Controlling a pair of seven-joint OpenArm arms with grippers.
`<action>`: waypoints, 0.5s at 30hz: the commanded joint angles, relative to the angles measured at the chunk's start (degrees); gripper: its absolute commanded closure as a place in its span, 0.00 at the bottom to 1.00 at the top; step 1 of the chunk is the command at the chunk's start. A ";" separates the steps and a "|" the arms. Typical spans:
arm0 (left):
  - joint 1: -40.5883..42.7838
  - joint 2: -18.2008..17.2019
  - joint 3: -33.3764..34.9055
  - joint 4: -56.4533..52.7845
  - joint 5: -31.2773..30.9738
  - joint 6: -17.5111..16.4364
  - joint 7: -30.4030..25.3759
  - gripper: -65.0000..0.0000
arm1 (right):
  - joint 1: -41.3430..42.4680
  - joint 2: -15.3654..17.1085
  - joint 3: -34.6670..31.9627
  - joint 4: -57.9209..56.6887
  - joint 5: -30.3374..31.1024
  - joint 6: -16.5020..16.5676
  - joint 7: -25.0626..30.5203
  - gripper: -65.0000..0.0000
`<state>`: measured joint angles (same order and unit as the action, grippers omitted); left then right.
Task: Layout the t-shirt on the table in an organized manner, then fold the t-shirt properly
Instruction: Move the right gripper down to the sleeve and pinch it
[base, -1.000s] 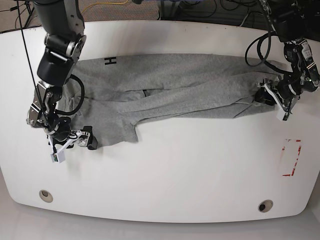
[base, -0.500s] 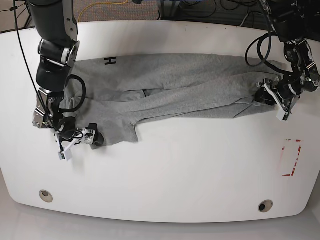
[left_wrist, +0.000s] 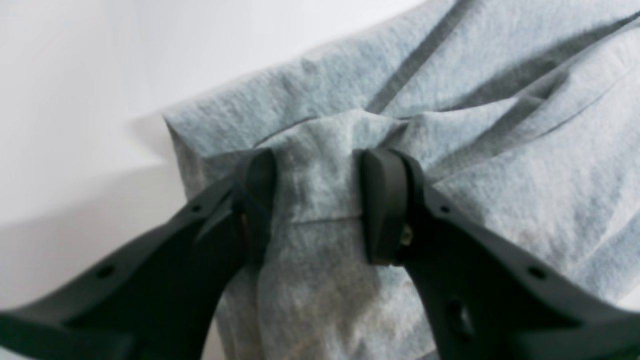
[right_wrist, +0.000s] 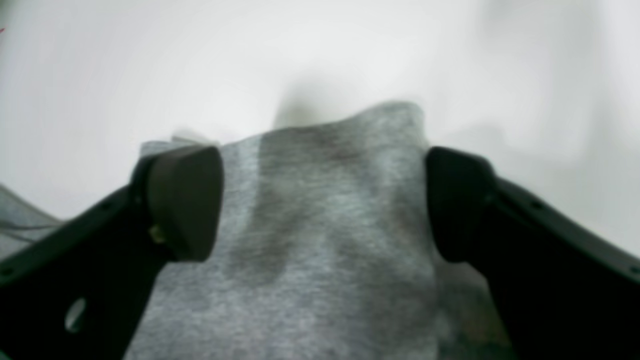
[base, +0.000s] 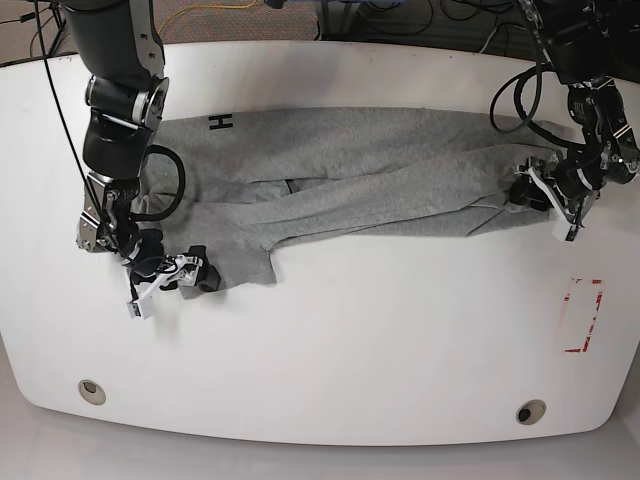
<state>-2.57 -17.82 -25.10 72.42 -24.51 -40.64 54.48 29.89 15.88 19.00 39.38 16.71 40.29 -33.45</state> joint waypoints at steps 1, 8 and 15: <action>0.24 -0.59 0.09 -0.12 2.84 0.64 2.97 0.60 | 1.01 0.69 -0.32 0.58 -0.58 -0.29 -1.05 0.25; 0.24 -0.59 0.09 -0.12 2.84 0.64 2.97 0.60 | 1.01 0.60 -5.86 0.58 -0.31 -0.29 -1.14 0.28; 0.24 -0.59 0.09 -0.12 2.93 0.64 2.97 0.60 | 1.01 0.60 -7.00 0.58 -0.49 -0.29 -1.14 0.28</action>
<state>-2.57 -17.82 -25.10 72.42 -24.49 -40.64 54.50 30.06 15.84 12.08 39.68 16.99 40.10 -32.97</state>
